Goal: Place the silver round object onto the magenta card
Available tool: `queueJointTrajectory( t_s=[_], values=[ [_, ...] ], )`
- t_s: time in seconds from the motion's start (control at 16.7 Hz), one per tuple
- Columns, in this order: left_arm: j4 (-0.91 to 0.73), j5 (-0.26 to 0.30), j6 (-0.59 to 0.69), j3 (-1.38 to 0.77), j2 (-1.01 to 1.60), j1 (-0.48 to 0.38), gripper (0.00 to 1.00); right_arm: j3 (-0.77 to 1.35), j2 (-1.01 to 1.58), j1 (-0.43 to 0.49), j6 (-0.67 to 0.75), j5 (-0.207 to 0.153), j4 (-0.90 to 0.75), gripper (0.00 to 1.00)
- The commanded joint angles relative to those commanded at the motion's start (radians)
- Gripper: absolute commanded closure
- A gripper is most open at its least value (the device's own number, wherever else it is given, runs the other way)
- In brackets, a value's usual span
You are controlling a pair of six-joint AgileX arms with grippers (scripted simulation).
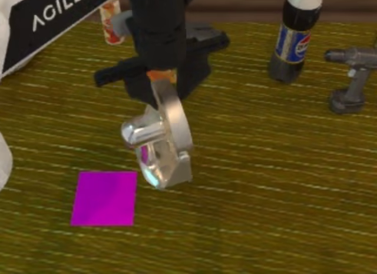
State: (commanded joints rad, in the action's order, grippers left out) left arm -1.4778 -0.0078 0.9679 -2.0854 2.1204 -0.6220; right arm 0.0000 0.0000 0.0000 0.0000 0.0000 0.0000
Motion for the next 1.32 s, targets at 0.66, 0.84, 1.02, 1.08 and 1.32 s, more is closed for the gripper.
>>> queueJointTrajectory(
  t_s=[0.66,0.84,1.02,1.08,1.32],
  values=[
    [0.097,-0.005,-1.262,0.301,-0.29,0.072,1.0,0.0,0.0,0.0,0.0,0.0,0.0,0.0],
    [0.108,-0.003,-1.57,0.405,-0.349,0.099,1.0,0.0,0.0,0.0,0.0,0.0,0.0,0.0],
    [0.114,0.0,-1.817,0.503,-0.396,0.126,1.0,0.0,0.0,0.0,0.0,0.0,0.0,0.0],
    [0.116,0.001,-1.882,0.532,-0.408,0.133,1.0,0.0,0.0,0.0,0.0,0.0,0.0,0.0],
    [0.118,0.004,-2.04,0.606,-0.438,0.154,1.0,0.0,0.0,0.0,0.0,0.0,0.0,0.0]
  ],
)
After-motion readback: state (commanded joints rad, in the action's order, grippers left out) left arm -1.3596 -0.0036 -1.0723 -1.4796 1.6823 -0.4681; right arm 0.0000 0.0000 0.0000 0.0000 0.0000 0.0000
